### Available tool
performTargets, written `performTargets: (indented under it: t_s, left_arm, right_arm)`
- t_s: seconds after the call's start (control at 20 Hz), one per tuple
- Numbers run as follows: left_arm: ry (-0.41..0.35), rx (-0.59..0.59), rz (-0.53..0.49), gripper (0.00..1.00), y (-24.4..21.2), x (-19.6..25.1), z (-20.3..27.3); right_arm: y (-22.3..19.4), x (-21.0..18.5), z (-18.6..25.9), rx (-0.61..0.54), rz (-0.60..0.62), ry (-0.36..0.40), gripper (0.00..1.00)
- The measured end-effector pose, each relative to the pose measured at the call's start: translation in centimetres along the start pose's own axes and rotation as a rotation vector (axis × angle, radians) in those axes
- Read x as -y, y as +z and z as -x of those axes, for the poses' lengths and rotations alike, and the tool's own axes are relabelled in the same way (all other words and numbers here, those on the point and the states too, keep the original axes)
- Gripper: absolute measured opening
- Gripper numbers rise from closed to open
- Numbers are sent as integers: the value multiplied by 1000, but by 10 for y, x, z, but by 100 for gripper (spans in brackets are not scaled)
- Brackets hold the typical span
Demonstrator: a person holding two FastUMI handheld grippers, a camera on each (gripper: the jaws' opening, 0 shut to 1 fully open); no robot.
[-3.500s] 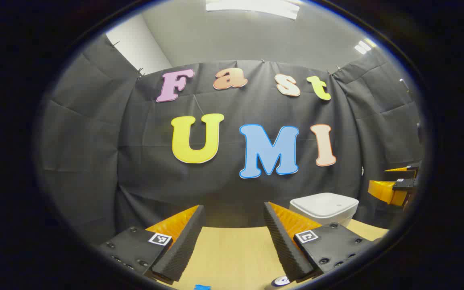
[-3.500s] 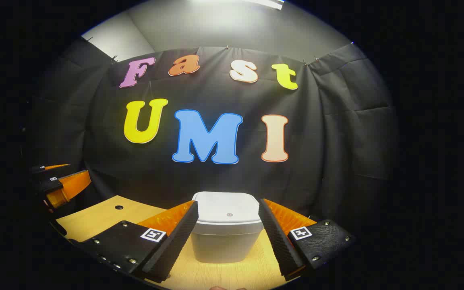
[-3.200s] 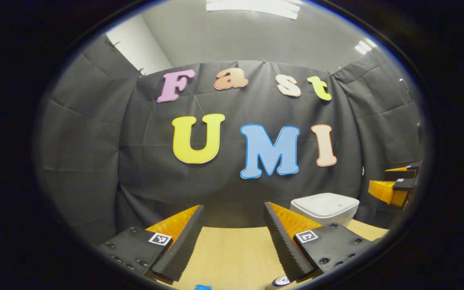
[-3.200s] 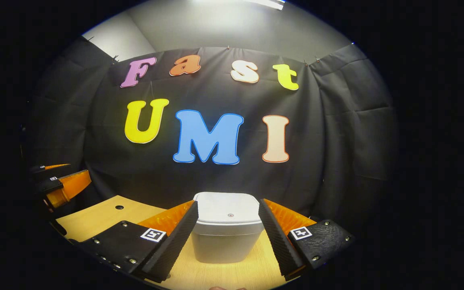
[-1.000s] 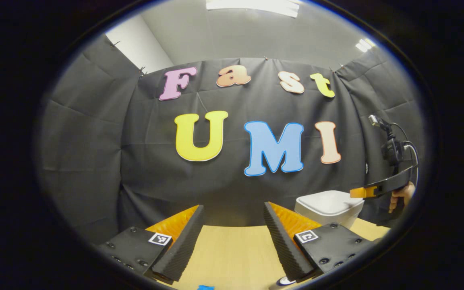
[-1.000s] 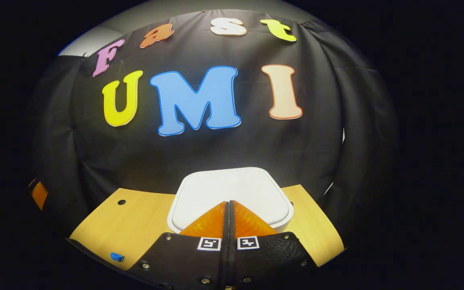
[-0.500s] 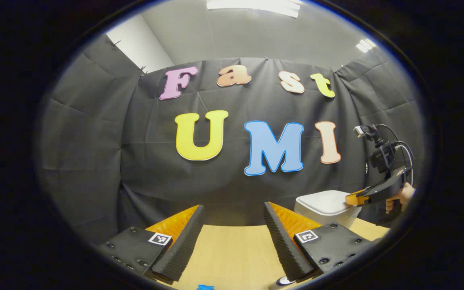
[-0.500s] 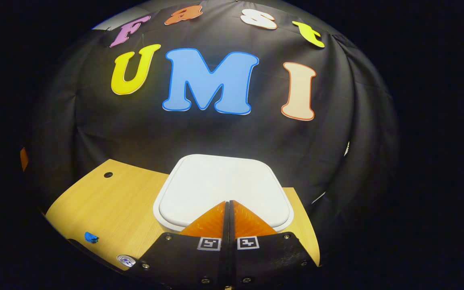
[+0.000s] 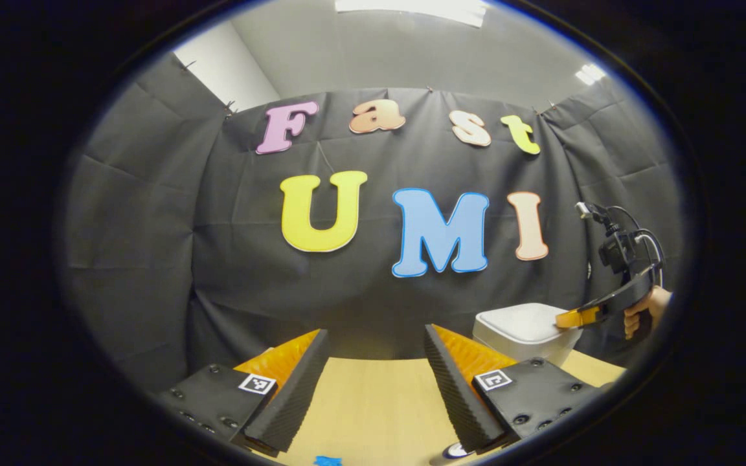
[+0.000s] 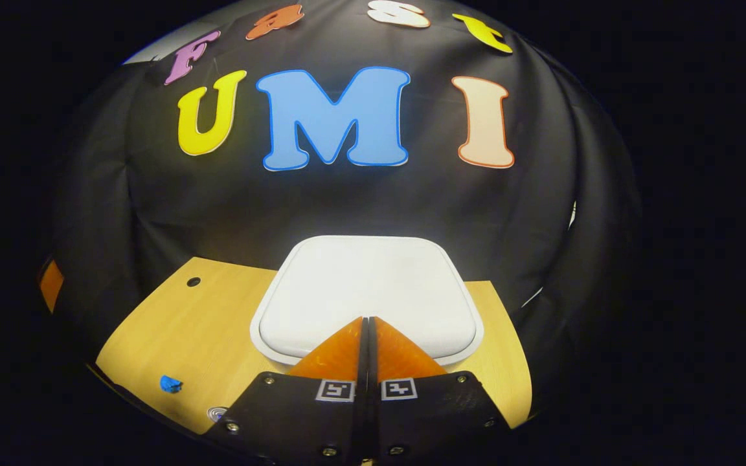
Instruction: Press the lid of the desktop garbage bin to open it, pick up the crumpled paper on the desktop and throw it into the bin, then pick up the pop can on the desktop and drop it into the bin, and finally close the garbage bin lid.
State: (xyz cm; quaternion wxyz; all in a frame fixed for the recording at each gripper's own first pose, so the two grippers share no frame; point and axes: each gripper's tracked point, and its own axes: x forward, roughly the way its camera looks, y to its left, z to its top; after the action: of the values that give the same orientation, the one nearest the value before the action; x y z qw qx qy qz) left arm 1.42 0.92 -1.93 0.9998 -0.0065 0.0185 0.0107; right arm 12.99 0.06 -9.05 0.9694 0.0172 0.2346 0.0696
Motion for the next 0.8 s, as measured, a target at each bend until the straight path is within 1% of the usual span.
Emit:
performTargets:
  t_s: [0.05,0.1,0.15,0.2,0.25,0.3,0.35,0.5,0.65,0.7,0.75,0.8]
  left_arm:
    - [-1,1,1,94,1,0,0]
    - [-2,4,3,98,1,1,1]
    - [-3,6,4,98,2,2,0]
    - [-2,7,3,96,2,2,0]
    - [-1,9,4,98,3,1,0]
    - [-2,7,8,96,3,1,0]
    - [-1,7,9,96,2,1,2]
    - [8,15,0,96,8,-3,2]
    - [12,15,-8,98,9,-5,2]
    - [12,14,-6,94,9,-6,2]
    - [10,13,-1,94,10,-5,1]
    - [7,14,5,96,11,-3,1]
  right_arm:
    - [0,0,1,2,3,-4,1]
    - [0,0,1,7,7,-9,1]
    - [0,0,1,11,9,-14,1]
    - [1,0,1,10,6,-17,1]
    - [3,0,1,8,2,-17,1]
    - [6,1,2,4,-6,-15,1]
    - [6,1,1,3,-19,-13,1]
    - [17,1,6,33,-54,-8,1]
    - [33,2,14,98,-50,-17,1]
    - [43,2,17,133,-40,-26,0]
    - [52,3,21,170,-30,-36,0]
    - [62,3,23,204,-21,-45,0]
